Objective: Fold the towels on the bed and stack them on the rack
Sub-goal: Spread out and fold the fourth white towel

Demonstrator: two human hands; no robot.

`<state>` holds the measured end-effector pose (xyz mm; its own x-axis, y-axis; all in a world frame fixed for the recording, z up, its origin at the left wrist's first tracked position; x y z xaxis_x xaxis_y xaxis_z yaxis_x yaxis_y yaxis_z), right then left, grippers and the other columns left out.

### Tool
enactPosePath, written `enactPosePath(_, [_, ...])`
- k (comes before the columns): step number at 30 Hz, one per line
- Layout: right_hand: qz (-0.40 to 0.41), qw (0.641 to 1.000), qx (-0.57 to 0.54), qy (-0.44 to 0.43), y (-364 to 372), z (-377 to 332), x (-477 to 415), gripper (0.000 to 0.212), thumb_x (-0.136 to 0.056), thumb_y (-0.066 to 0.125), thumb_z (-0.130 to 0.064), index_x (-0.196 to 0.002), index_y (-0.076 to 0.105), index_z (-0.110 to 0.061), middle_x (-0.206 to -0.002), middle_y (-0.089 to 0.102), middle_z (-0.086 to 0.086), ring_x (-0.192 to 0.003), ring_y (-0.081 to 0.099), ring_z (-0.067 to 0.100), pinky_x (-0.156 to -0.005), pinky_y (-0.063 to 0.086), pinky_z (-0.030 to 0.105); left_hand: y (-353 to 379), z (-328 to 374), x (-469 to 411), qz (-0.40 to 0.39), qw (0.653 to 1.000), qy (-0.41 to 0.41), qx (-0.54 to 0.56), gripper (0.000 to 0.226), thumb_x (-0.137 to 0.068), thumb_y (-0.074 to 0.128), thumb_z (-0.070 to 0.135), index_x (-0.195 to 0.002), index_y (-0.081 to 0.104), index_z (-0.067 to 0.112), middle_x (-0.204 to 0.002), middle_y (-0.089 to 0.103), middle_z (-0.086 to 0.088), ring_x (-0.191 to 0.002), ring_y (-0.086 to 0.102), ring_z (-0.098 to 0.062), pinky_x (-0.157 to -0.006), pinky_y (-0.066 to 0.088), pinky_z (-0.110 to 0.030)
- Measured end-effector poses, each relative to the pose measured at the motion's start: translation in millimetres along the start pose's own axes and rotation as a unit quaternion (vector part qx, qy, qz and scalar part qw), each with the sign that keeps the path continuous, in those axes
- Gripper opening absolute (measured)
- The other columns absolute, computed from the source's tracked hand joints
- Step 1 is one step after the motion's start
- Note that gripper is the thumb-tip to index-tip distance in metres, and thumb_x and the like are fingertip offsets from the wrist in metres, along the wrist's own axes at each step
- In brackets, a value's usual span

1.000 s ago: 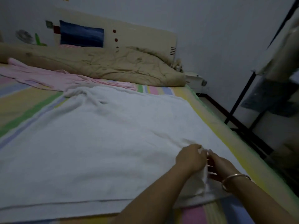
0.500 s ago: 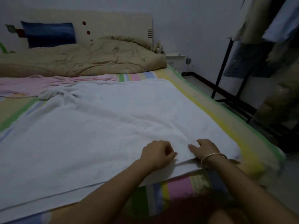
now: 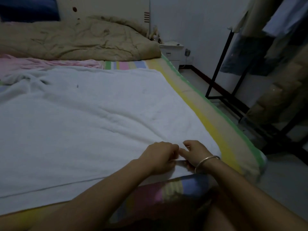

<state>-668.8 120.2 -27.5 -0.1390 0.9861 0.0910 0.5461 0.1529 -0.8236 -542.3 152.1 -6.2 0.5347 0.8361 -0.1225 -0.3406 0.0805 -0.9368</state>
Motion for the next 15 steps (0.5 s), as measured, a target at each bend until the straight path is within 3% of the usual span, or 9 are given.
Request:
enactPosePath(3, [-0.004,1.0,0.003,-0.011,-35,18,-2,0.029,-0.091,0.06,-0.03,-0.066,0.05,-0.021,-0.059,0.048,-0.005,-0.051,0.045,0.007,-0.054,0.035,0.026,0,24,-22,0.048,0.998,-0.005,0.048,0.011,-0.084,0.059,0.024,-0.095,0.059,0.02,-0.095,0.064,0.001,-0.089,0.058,-0.023,-0.068,0.037,-0.03])
enactPosePath(5, [-0.01,1.0,0.011,-0.016,-57,34,-2,0.03,-0.092,0.06,-0.028,-0.065,0.052,-0.016,-0.056,0.048,-0.003,-0.049,0.043,0.006,-0.046,0.032,0.017,4,43,-36,0.076,0.994,-0.003,0.078,0.006,-0.084,0.061,0.026,-0.087,0.057,0.022,-0.09,0.064,0.001,-0.087,0.058,-0.023,-0.068,0.039,-0.031])
enactPosePath(7, [-0.039,0.999,0.01,-0.006,-70,57,-2,0.029,-0.091,0.062,-0.028,-0.068,0.056,-0.011,-0.057,0.048,0.0,-0.05,0.042,0.008,-0.048,0.033,0.02,15,61,-48,0.077,0.992,-0.001,0.098,0.009,-0.084,0.062,0.028,-0.083,0.054,0.024,-0.089,0.063,0.0,-0.085,0.059,-0.024,-0.067,0.04,-0.031])
enactPosePath(10, [-0.082,0.997,-0.007,0.013,-69,86,-1,0.038,-0.086,0.069,-0.03,-0.058,0.048,-0.014,-0.053,0.038,-0.001,-0.051,0.035,0.01,-0.054,0.031,0.028,38,67,-55,0.064,0.995,-0.018,0.075,0.012,-0.085,0.062,0.034,-0.086,0.056,0.024,-0.091,0.063,0.001,-0.086,0.058,-0.022,-0.066,0.037,-0.029])
enactPosePath(15, [-0.042,0.993,-0.091,0.057,-61,99,-8,0.035,-0.076,0.078,-0.026,-0.052,0.056,-0.015,-0.047,0.053,-0.003,-0.052,0.051,0.016,-0.06,0.042,0.028,49,45,-47,0.061,0.986,-0.063,0.142,0.018,-0.08,0.065,0.041,-0.078,0.053,0.029,-0.072,0.057,0.011,-0.071,0.056,-0.009,-0.064,0.045,-0.028])
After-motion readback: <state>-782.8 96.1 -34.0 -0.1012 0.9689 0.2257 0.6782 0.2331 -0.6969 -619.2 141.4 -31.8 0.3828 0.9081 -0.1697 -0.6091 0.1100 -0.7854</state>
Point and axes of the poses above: each hand's wrist, its own x-axis away from the middle knuckle, its own y-axis out of the palm, z = x × y, the point moved 6 cm from there along -x, towards the middle knuckle
